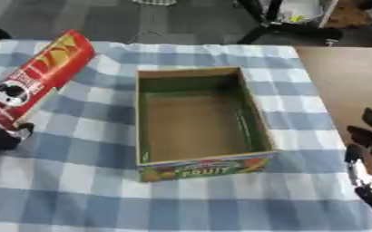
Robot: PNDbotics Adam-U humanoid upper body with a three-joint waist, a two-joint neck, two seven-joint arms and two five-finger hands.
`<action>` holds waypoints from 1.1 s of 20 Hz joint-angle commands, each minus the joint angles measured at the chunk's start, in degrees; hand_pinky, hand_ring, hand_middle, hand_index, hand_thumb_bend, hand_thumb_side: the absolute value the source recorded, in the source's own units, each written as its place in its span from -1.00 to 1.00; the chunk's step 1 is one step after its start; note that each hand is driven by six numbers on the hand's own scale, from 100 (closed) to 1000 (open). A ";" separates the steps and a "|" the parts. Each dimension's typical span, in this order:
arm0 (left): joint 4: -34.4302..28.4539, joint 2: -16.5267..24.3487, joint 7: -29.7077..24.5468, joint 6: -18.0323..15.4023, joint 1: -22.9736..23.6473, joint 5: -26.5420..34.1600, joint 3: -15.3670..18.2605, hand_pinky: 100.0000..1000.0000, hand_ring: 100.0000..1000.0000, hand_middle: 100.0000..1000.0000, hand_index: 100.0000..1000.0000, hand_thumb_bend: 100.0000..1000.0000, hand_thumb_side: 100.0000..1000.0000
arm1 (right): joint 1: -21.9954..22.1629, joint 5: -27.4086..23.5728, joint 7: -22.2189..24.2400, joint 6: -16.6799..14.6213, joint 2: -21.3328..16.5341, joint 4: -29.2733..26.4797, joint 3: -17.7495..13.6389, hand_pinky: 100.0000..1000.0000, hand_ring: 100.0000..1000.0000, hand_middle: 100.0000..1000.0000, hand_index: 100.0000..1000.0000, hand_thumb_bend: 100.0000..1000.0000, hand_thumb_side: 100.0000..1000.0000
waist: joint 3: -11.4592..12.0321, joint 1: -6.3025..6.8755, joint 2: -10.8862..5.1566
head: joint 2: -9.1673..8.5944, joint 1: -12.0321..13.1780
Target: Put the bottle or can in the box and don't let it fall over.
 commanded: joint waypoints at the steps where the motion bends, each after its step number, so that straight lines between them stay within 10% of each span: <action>1: -1.38 2.26 0.11 0.86 -1.22 0.69 1.58 0.09 0.08 -0.02 0.16 -1.00 -1.00 | -0.14 -0.40 -0.04 0.10 -1.33 -1.03 -0.69 0.71 0.69 1.00 0.85 -1.00 -0.16 | 0.07 0.34 -1.09 | -0.07 -0.19; 11: -2.61 2.27 3.61 1.44 -1.58 4.19 2.70 0.24 0.23 0.03 0.19 -1.00 -1.00 | -0.04 -0.47 -0.07 0.03 -1.49 -1.03 -0.75 0.71 0.69 1.00 0.85 -1.00 -0.16 | 0.19 0.30 -1.27 | -0.21 -0.20; 22: -3.97 2.24 4.61 1.08 -3.05 3.17 2.51 -0.10 -0.14 -0.07 0.06 -1.00 -0.93 | 0.10 -0.62 -0.31 -0.10 -1.57 -1.03 -0.94 0.71 0.69 1.00 0.85 -1.00 -0.16 | 0.08 0.31 -1.47 | -0.44 -0.25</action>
